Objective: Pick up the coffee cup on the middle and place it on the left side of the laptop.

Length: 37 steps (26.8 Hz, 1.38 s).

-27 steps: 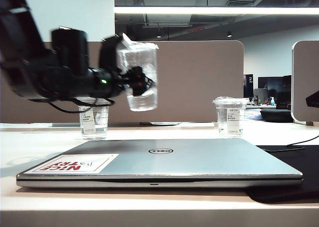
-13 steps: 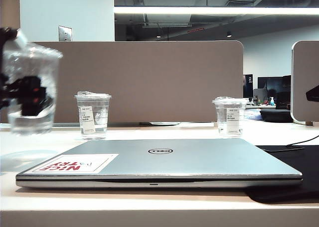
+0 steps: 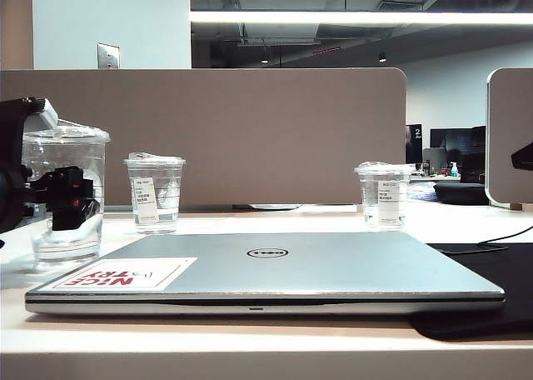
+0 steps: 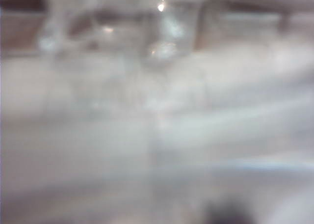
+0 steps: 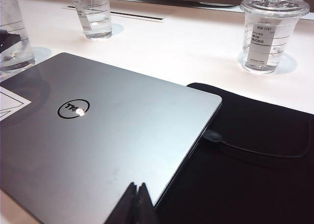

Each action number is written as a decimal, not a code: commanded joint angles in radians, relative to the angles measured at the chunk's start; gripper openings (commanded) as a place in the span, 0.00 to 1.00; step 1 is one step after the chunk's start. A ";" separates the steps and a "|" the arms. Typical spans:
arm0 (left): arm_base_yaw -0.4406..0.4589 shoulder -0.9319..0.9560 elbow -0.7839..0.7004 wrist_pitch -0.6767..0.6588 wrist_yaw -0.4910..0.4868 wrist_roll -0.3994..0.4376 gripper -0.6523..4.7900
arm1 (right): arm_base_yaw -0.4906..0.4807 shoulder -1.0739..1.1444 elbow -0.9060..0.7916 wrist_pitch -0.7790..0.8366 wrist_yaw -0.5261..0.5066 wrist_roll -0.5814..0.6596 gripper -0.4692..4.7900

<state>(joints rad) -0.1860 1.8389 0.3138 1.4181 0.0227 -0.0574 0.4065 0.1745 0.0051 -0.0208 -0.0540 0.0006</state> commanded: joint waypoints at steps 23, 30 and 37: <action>-0.001 -0.427 -0.307 0.013 0.068 -0.011 1.00 | 0.220 0.002 -0.004 0.018 -0.001 -0.001 0.08; -0.002 -0.572 -0.307 -0.032 0.249 -0.038 0.20 | 0.099 -0.018 -0.004 0.018 -0.013 -0.001 0.08; -0.002 -0.823 -0.307 -0.127 0.273 -0.100 0.11 | -0.154 -0.081 -0.004 0.015 -0.012 -0.001 0.08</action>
<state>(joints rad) -0.1879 1.0668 0.0044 1.3373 0.2882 -0.1513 0.2913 0.1040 0.0051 -0.0257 -0.0647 0.0002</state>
